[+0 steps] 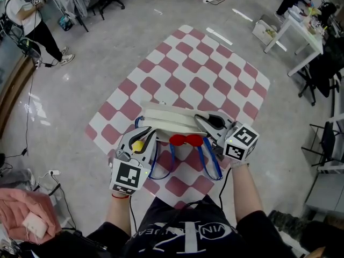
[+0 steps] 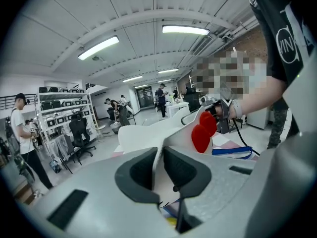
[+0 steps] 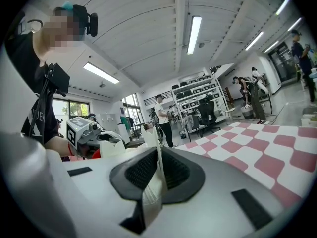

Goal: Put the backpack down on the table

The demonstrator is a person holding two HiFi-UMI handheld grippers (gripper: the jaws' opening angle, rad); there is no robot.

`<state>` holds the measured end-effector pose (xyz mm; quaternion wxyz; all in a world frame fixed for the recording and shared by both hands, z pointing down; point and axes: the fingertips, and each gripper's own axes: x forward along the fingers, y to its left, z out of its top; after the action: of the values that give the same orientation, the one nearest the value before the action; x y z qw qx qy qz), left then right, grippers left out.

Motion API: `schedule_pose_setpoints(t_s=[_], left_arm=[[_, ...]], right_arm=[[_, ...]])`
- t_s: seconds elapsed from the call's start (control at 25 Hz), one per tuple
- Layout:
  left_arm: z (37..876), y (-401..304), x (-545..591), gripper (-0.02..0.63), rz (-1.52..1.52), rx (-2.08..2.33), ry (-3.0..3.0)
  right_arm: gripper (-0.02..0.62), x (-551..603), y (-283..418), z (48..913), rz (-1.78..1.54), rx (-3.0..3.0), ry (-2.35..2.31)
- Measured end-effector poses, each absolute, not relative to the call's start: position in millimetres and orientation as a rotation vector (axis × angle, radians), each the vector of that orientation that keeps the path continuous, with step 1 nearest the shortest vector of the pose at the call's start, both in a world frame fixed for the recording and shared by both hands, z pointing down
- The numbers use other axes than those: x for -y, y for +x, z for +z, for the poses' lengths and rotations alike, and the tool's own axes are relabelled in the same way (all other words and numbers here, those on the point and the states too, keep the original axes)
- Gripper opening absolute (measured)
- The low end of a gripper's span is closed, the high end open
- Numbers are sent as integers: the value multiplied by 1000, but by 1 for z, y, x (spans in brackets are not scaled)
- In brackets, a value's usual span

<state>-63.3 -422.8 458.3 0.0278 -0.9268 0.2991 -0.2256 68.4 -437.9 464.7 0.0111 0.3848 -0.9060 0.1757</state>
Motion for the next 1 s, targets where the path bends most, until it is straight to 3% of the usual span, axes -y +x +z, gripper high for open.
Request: schedule_pose_setpoints(t_s=[1.0], left_arm=[[424, -86, 400, 58, -565, -951, -2726]], right_arm=[[44, 394, 84, 413, 255, 2691, 1494]])
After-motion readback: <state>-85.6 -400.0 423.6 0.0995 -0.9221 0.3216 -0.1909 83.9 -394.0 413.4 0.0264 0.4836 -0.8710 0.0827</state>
